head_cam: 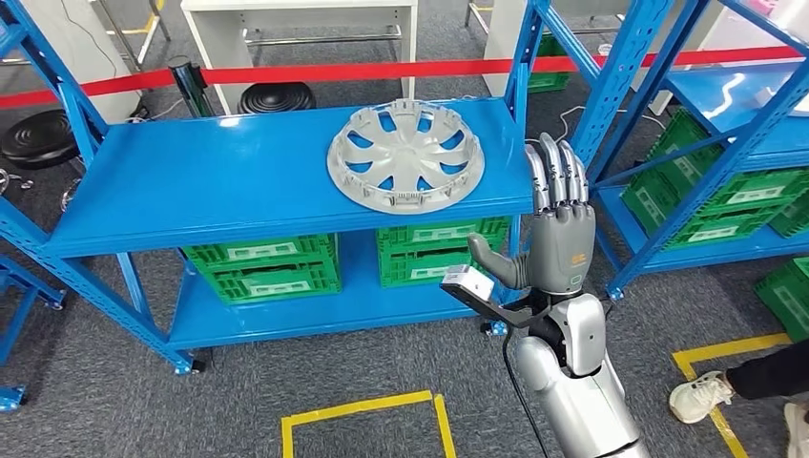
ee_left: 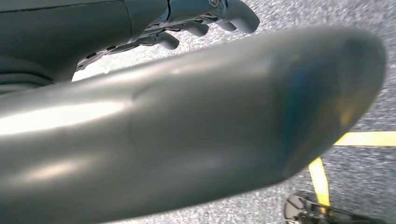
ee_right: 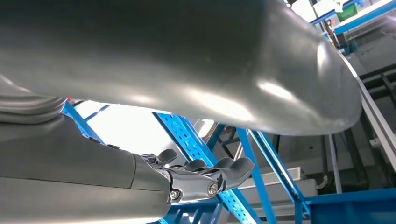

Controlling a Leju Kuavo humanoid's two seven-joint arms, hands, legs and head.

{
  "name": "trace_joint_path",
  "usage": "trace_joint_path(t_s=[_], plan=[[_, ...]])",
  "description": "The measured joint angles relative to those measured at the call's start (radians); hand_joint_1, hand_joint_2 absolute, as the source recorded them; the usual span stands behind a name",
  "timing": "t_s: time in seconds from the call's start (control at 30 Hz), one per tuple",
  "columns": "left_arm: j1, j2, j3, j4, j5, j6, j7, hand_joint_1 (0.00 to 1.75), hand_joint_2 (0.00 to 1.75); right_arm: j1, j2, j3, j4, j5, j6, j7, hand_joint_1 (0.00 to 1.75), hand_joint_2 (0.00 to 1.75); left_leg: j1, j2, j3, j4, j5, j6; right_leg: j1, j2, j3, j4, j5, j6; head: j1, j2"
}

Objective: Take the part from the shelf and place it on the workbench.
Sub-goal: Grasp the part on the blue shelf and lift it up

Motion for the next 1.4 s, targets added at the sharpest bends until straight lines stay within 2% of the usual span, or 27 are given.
trace_joint_path(t_s=[0.07, 0.13, 0.2, 0.23, 0.3, 0.33, 0.37, 0.4, 0.47, 0.5, 0.53, 0.57, 0.67, 0.73, 0.8, 0.83, 0.87, 0.9, 0.97, 1.0, 1.03, 1.1, 1.17, 1.23, 1.33, 1.37, 1.4], plan=[[-0.001, 0.000, 0.000, 0.001, 0.000, -0.001, 0.000, 0.00, 0.00, -0.002, 0.000, 0.001, 0.004, 0.000, -0.001, 0.000, 0.00, 0.00, 0.000, 0.000, 0.004, -0.002, -0.005, -0.012, 0.007, 0.000, 0.017, -0.041, -0.003, -0.009, -0.001, 0.000], [0.000, -0.001, 0.000, 0.002, 0.002, 0.000, 0.000, 0.00, 0.00, 0.000, 0.000, 0.001, 0.005, -0.001, -0.003, 0.000, 0.00, 0.00, -0.001, 0.001, 0.011, 0.004, -0.006, -0.025, 0.003, 0.001, 0.033, -0.055, 0.006, -0.015, -0.001, 0.000], [0.000, -0.004, 0.000, 0.003, 0.005, 0.003, 0.001, 0.00, 0.00, -0.001, 0.000, 0.003, 0.007, 0.001, -0.002, -0.002, 0.00, 0.00, -0.001, 0.003, -0.004, 0.049, -0.022, -0.034, -0.005, 0.000, 0.054, -0.063, 0.007, -0.024, -0.005, 0.000], [-0.001, -0.005, 0.000, 0.003, 0.007, 0.004, 0.001, 0.00, 0.00, -0.003, 0.001, 0.005, 0.009, 0.003, 0.000, -0.004, 0.00, 0.00, 0.001, 0.004, -0.032, 0.099, -0.043, -0.038, -0.007, -0.001, 0.062, -0.065, 0.004, -0.027, -0.007, 0.000], [-0.001, -0.006, 0.000, 0.003, 0.008, 0.006, 0.001, 0.00, 0.00, -0.003, 0.001, 0.009, 0.014, 0.007, 0.004, -0.006, 0.00, 0.00, 0.006, 0.005, -0.111, 0.222, -0.091, -0.046, -0.008, -0.001, 0.070, -0.066, -0.006, -0.031, -0.009, 0.000], [0.000, -0.006, 0.000, 0.003, 0.008, 0.007, 0.001, 0.00, 0.00, -0.002, 0.001, 0.010, 0.017, 0.008, 0.005, -0.007, 0.00, 0.00, 0.009, 0.005, -0.145, 0.263, -0.101, -0.050, -0.009, 0.000, 0.075, -0.066, -0.011, -0.031, -0.009, 0.000], [0.001, -0.007, 0.000, 0.003, 0.008, 0.007, 0.001, 0.00, 0.00, -0.001, 0.001, 0.011, 0.019, 0.008, 0.005, -0.007, 0.00, 0.00, 0.010, 0.005, -0.162, 0.270, -0.091, -0.052, -0.009, 0.001, 0.081, -0.066, -0.017, -0.030, -0.009, 0.000], [0.003, -0.007, 0.000, 0.003, 0.009, 0.007, 0.002, 0.00, 0.00, 0.000, 0.001, 0.012, 0.021, 0.009, 0.006, -0.007, 0.00, 0.00, 0.012, 0.005, -0.159, 0.238, -0.059, -0.054, -0.010, 0.002, 0.090, -0.066, -0.023, -0.028, -0.009, 0.000], [0.006, -0.007, 0.000, 0.003, 0.009, 0.008, 0.002, 0.00, 0.00, 0.000, 0.001, 0.014, 0.023, 0.009, 0.006, -0.007, 0.00, 0.00, 0.013, 0.006, -0.116, 0.107, 0.032, -0.056, -0.012, 0.003, 0.110, -0.065, -0.037, -0.022, -0.009, 0.000], [0.006, -0.007, 0.000, 0.003, 0.009, 0.008, 0.002, 0.00, 0.00, -0.001, 0.001, 0.015, 0.023, 0.012, 0.006, -0.006, 0.00, 0.00, 0.012, 0.007, -0.095, 0.049, 0.050, -0.054, -0.012, 0.003, 0.116, -0.064, -0.044, -0.017, -0.010, 0.000], [0.005, -0.007, 0.000, 0.004, 0.009, 0.008, 0.002, 0.00, 0.00, -0.002, 0.001, 0.017, 0.024, 0.015, 0.008, -0.005, 0.00, 0.00, 0.010, 0.008, -0.080, 0.013, 0.061, -0.049, -0.011, 0.003, 0.120, -0.064, -0.050, -0.011, -0.010, 0.000], [0.005, -0.007, 0.000, 0.004, 0.009, 0.008, 0.003, 0.00, 0.00, -0.004, 0.001, 0.020, 0.026, 0.019, 0.010, -0.004, 0.00, 0.00, 0.008, 0.009, -0.074, 0.001, 0.058, -0.042, -0.011, 0.003, 0.121, -0.063, -0.055, -0.005, -0.010, 0.000], [0.006, -0.011, 0.000, 0.004, 0.007, 0.008, 0.011, 0.00, 0.00, -0.012, 0.004, 0.030, 0.029, 0.027, 0.012, 0.001, 0.00, 0.00, 0.010, 0.008, -0.062, -0.004, 0.061, -0.022, -0.010, 0.003, 0.123, -0.057, -0.070, 0.013, -0.008, 0.000], [0.005, -0.014, 0.000, 0.003, 0.003, 0.008, 0.017, 0.00, 0.00, -0.019, 0.006, 0.034, 0.029, 0.027, 0.012, 0.006, 0.00, 0.00, 0.014, 0.008, -0.051, -0.009, 0.055, -0.009, -0.011, 0.002, 0.087, 0.016, -0.102, 0.023, -0.004, 0.000], [0.003, -0.013, 0.000, 0.003, -0.002, 0.008, 0.022, 0.00, 0.00, -0.016, 0.007, 0.035, 0.029, 0.027, 0.013, 0.013, 0.00, 0.00, 0.013, 0.007, -0.043, -0.010, 0.044, -0.003, -0.013, 0.002, 0.002, 0.156, -0.146, 0.029, -0.001, 0.000], [0.003, -0.013, 0.000, 0.003, -0.004, 0.008, 0.025, 0.00, 0.00, -0.011, 0.007, 0.036, 0.029, 0.027, 0.014, 0.016, 0.00, 0.00, 0.013, 0.006, -0.037, -0.009, 0.038, -0.002, -0.014, 0.002, -0.040, 0.212, -0.153, 0.031, -0.001, 0.000], [0.005, -0.012, 0.000, 0.003, -0.006, 0.008, 0.026, 0.00, 0.00, -0.005, 0.007, 0.036, 0.029, 0.027, 0.014, 0.018, 0.00, 0.00, 0.013, 0.005, -0.030, -0.009, 0.031, -0.003, -0.014, 0.002, -0.067, 0.235, -0.141, 0.031, 0.000, 0.000], [0.006, -0.012, 0.000, 0.003, -0.009, 0.008, 0.027, 0.00, 0.00, 0.000, 0.007, 0.036, 0.028, 0.026, 0.015, 0.019, 0.00, 0.00, 0.013, 0.004, -0.020, -0.009, 0.023, -0.004, -0.014, 0.001, -0.074, 0.218, -0.108, 0.029, 0.000, 0.000], [0.007, -0.010, -0.001, 0.003, -0.018, 0.008, 0.025, 0.00, 0.00, 0.005, 0.007, 0.036, 0.027, 0.021, 0.014, 0.022, 0.00, 0.00, 0.013, 0.004, 0.002, -0.009, 0.006, -0.008, -0.012, 0.001, -0.034, 0.089, -0.013, 0.021, 0.000, 0.000], [0.007, -0.010, -0.002, 0.003, -0.021, 0.008, 0.023, 0.00, 0.00, 0.008, 0.007, 0.036, 0.025, 0.018, 0.014, 0.024, 0.00, 0.00, 0.012, 0.003, 0.011, -0.009, -0.003, -0.012, -0.009, 0.000, -0.007, 0.024, 0.016, 0.016, 0.000, 0.000], [0.006, -0.010, -0.004, 0.003, -0.025, 0.008, 0.021, 0.00, 0.00, 0.011, 0.007, 0.036, 0.021, 0.016, 0.013, 0.024, 0.00, 0.00, 0.011, 0.003, 0.016, -0.010, -0.011, -0.017, -0.006, -0.001, 0.013, -0.021, 0.028, 0.010, 0.001, 0.000], [0.003, -0.009, -0.011, 0.003, -0.031, 0.008, 0.027, 0.00, 0.00, 0.019, 0.007, 0.036, 0.013, 0.015, 0.012, 0.025, 0.00, 0.00, 0.010, 0.003, 0.021, -0.014, -0.021, -0.030, 0.000, 0.001, 0.029, -0.046, 0.013, 0.001, 0.001, 0.000], [0.001, -0.007, -0.017, 0.002, -0.037, 0.008, 0.039, 0.00, 0.00, 0.024, 0.007, 0.035, 0.004, 0.015, 0.012, 0.027, 0.00, 0.00, 0.010, 0.006, 0.030, -0.020, -0.030, -0.041, -0.005, 0.005, 0.039, -0.053, 0.006, -0.008, 0.001, 0.000], [-0.001, -0.005, -0.018, 0.001, -0.039, 0.008, 0.046, 0.00, 0.00, 0.025, 0.007, 0.035, 0.000, 0.014, 0.014, 0.028, 0.00, 0.00, 0.010, 0.007, 0.038, -0.019, -0.036, -0.047, -0.013, 0.007, 0.048, -0.061, 0.005, -0.013, 0.002, 0.000], [-0.001, -0.005, -0.018, 0.001, -0.039, 0.008, 0.047, 0.00, 0.00, 0.026, 0.007, 0.035, -0.002, 0.014, 0.014, 0.028, 0.00, 0.00, 0.011, 0.007, 0.039, -0.017, -0.037, -0.047, -0.013, 0.006, 0.050, -0.062, 0.004, -0.013, 0.002, 0.000], [-0.001, -0.005, -0.019, 0.001, -0.040, 0.008, 0.049, 0.00, 0.00, 0.026, 0.007, 0.035, -0.003, 0.012, 0.017, 0.028, 0.00, 0.44, 0.011, 0.007, 0.025, 0.010, -0.047, -0.049, -0.014, 0.006, 0.056, -0.064, 0.001, -0.016, 0.000, 0.000], [-0.002, -0.004, -0.021, 0.001, -0.041, 0.008, 0.051, 0.00, 0.00, 0.026, 0.007, 0.035, -0.005, 0.010, 0.022, 0.028, 0.00, 0.87, 0.011, 0.007, -0.005, 0.063, -0.067, -0.053, -0.014, 0.005, 0.064, -0.065, -0.006, -0.020, -0.003, 0.000]])
